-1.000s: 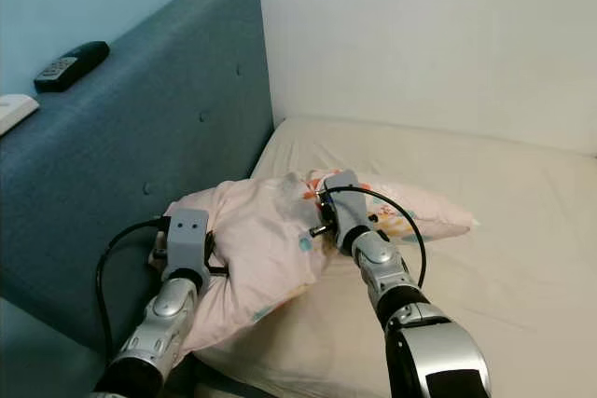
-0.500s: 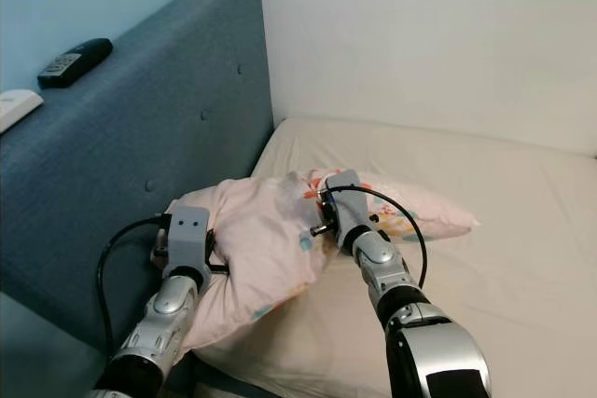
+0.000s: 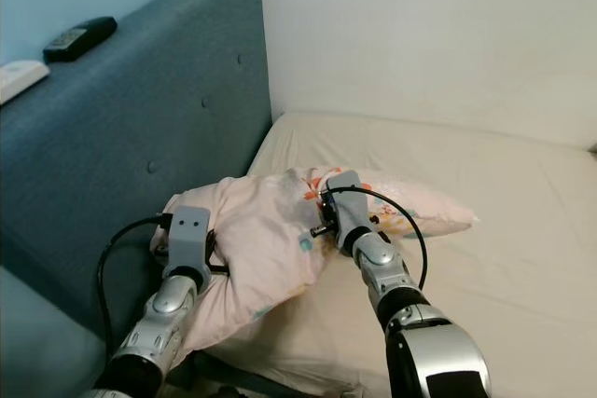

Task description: Clean up the room

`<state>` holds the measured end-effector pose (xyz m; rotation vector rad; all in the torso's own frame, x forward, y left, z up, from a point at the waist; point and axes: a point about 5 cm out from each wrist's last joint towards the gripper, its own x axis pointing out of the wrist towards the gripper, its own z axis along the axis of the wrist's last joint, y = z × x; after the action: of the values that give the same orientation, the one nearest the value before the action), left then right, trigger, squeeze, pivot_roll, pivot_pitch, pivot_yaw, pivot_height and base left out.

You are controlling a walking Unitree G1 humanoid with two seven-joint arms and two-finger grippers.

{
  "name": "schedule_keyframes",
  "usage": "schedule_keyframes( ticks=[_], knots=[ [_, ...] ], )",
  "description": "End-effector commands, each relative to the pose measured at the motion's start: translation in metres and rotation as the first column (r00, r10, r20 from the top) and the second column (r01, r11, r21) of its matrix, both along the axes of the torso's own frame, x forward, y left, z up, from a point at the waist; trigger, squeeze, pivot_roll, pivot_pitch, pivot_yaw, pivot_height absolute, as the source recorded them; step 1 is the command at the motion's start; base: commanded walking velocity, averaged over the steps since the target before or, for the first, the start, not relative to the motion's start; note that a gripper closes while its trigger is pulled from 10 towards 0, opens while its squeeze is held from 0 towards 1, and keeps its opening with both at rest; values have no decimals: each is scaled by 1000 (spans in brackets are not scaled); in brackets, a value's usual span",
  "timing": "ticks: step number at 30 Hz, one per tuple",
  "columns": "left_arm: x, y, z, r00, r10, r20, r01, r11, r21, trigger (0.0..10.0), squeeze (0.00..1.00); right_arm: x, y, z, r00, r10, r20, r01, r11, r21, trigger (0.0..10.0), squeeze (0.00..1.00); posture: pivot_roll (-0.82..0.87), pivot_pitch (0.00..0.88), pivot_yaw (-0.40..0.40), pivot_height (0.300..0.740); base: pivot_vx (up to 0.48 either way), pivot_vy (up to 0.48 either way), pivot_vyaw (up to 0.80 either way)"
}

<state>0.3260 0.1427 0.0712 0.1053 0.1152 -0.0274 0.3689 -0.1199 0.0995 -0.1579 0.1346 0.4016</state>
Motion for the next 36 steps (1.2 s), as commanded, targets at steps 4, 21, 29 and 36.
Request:
schedule_keyframes(
  ticks=[4,21,29,36],
  knots=[
    [1,-6,1,999,-50,-3,50,999,16,10000,0,0,8,6,998,35,44,-36,999,20,10000,0,83,152,-2,650,0,0,0],
    [2,-6,4,997,-81,-3,81,996,25,10000,0,0,7,5,999,23,40,-24,999,34,10000,0,89,153,8,630,0,0,0],
    [2,-7,3,995,-102,-10,102,994,25,10000,0,-1,6,4,999,17,38,-18,999,37,10000,0,90,153,8,630,0,0,0],
    [3,-8,3,993,-114,-16,115,993,26,10000,0,-1,6,3,999,14,36,-16,999,40,10000,0,92,155,11,630,0,0,0]
  ],
)
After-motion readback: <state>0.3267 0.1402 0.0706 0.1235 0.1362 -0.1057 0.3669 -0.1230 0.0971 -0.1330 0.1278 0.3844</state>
